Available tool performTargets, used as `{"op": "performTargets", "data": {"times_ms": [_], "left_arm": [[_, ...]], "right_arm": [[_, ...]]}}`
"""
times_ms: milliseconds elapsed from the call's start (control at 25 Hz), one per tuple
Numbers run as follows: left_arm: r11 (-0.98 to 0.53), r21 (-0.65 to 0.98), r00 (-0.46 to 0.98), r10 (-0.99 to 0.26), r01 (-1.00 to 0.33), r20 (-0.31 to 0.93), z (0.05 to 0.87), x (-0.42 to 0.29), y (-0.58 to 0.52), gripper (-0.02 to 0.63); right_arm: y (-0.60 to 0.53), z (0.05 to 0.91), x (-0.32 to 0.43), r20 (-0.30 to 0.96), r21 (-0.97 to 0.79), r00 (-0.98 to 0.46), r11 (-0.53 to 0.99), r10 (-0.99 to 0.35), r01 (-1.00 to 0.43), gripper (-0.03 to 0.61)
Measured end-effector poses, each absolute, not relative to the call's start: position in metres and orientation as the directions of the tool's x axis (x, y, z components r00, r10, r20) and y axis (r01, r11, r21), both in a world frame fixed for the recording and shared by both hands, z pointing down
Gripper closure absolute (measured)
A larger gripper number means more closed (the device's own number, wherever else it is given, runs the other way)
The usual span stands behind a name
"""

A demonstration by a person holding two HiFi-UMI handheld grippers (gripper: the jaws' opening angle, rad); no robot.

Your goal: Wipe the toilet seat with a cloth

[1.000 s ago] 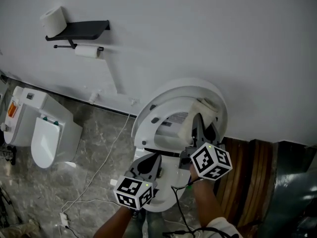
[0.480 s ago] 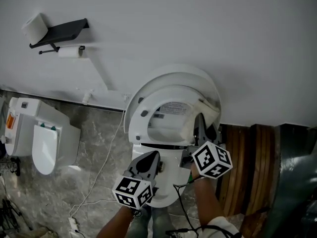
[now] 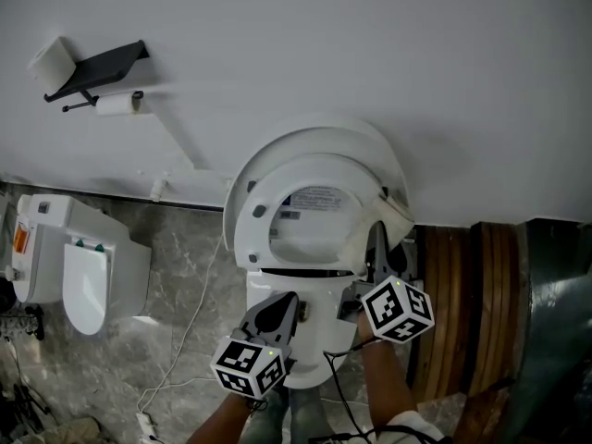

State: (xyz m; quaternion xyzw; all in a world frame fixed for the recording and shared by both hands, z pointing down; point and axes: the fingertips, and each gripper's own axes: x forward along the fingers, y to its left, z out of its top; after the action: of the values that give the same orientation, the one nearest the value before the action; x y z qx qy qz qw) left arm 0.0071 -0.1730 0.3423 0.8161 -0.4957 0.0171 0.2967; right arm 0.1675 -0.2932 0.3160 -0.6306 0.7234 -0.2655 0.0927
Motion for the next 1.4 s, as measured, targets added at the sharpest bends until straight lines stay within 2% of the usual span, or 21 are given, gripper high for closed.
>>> {"op": "performTargets", "data": {"times_ms": [440, 1400], "left_arm": [[-0.343, 0.477, 0.525, -0.787, -0.809, 0.324, 0.366, 0.019, -0.164, 0.618], [-0.299, 0.510, 0.518, -0.774, -0.806, 0.365, 0.450, 0.031, -0.136, 0.618]], "right_arm": [[-0.274, 0.358, 0.189, 0.230, -0.491, -0.144, 0.013, -0.963, -0.871, 0.479], [-0.252, 0.441, 0.202, 0.246, -0.478, -0.145, 0.010, -0.958, -0.878, 0.479]]}}
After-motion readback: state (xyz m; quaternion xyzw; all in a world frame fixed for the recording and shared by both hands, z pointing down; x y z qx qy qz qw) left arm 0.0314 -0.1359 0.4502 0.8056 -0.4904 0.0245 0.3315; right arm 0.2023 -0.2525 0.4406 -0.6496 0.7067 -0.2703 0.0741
